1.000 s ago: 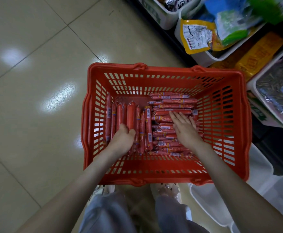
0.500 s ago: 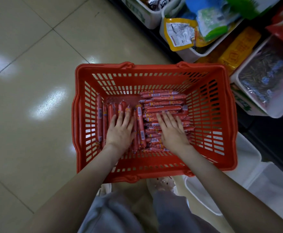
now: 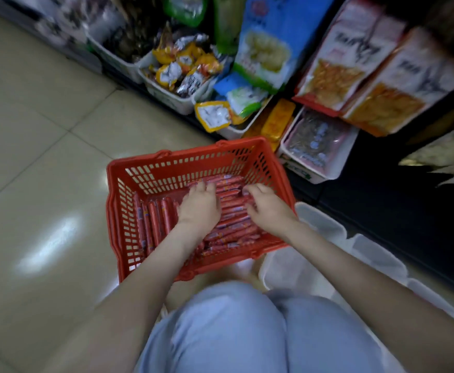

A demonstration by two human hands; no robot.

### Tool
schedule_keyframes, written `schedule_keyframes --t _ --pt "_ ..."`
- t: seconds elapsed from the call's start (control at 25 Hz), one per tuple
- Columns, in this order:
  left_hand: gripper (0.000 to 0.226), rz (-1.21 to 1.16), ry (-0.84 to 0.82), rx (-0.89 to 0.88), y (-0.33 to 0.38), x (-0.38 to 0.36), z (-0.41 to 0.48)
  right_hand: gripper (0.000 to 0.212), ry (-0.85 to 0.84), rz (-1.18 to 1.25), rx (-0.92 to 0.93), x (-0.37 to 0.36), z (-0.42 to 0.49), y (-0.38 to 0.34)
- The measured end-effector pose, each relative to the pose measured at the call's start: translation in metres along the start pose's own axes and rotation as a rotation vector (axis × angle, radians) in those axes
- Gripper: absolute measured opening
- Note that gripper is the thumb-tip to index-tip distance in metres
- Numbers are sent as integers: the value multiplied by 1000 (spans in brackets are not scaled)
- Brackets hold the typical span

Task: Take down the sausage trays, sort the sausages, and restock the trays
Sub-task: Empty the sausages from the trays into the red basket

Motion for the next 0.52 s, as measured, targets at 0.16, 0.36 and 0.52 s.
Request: schedule_keyframes --t 0.16,0.36,0.52 --pt "42 -30 221 -182 79 81 -48 41 194 16 -19 90 -63 -17" --pt "38 -79 319 -341 143 125 -118 41 383 31 -27 150 -139 -42" --pt "40 -137 355 -432 167 145 -154 41 486 -30 -4 172 -183 -61"
Point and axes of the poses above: each hand's wrist, its own z-axis towards the middle knuckle, its own x-axis out of the back of the hand, y = z × x, the point moved 5 cm from there along z, towards the middle knuckle, and after that the axes turned 2 degrees about -x, right-handed, at the moved point
